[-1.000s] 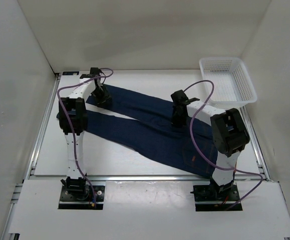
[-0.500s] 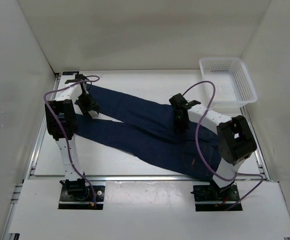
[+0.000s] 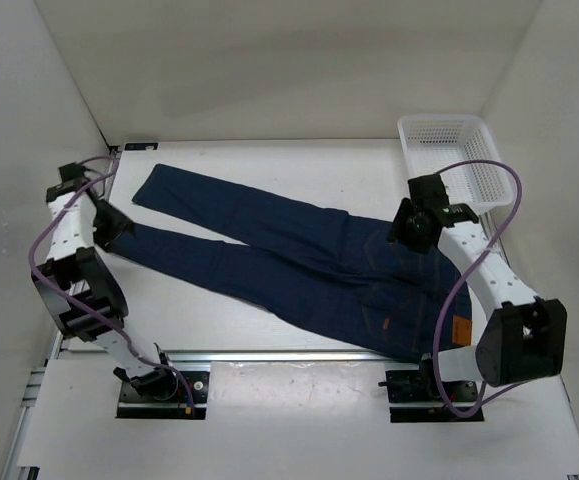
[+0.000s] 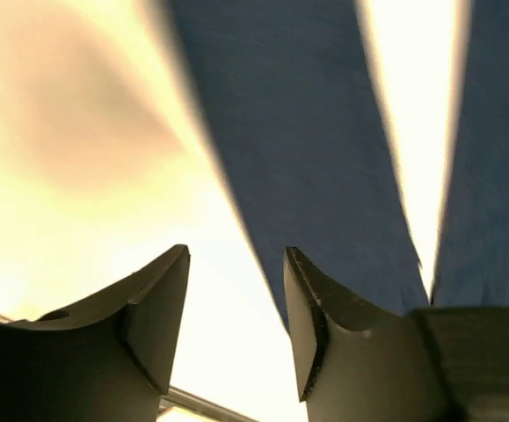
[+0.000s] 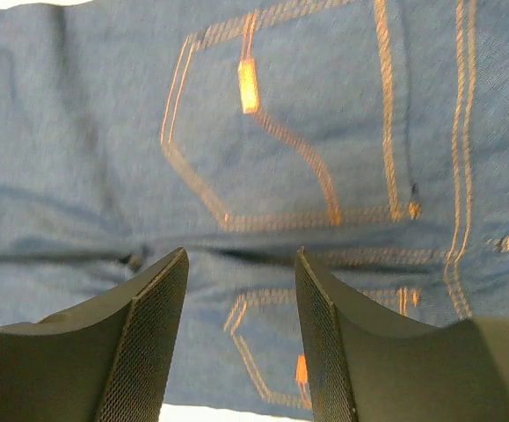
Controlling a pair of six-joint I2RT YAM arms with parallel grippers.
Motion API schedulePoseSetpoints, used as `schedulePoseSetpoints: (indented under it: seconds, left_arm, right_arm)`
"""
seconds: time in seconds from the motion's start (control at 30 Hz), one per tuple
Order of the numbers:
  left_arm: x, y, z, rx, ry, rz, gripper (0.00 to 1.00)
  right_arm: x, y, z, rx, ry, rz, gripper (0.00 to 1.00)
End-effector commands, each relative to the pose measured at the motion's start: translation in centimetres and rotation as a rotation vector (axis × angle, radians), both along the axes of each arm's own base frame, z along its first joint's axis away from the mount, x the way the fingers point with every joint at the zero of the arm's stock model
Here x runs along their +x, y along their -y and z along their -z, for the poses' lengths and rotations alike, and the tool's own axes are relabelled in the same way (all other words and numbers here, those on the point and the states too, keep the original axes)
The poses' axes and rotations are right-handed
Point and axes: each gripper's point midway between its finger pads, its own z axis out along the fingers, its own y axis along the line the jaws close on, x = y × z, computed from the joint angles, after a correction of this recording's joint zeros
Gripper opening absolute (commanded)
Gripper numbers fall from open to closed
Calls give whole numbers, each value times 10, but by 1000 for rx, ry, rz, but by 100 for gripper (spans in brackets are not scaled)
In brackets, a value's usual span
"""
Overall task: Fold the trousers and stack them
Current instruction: Flatten the trousers out
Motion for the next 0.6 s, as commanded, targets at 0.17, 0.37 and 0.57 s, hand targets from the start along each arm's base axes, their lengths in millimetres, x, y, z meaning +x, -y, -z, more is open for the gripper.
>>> schedulePoseSetpoints:
  seconds: [0.17, 0.37, 0.57]
  left_arm:
    - [-2, -47, 53, -99, -60, -197, 60]
    - [38, -39, 57, -108, -38, -122, 63]
    - [16, -55, 90, -27, -185, -245, 61]
  right_arm:
    - [-31, -21, -7, 101, -19, -116, 63]
    - [-38, -19, -1, 85, -51, -131, 65]
    - [-29, -17, -15, 69, -32, -120, 65]
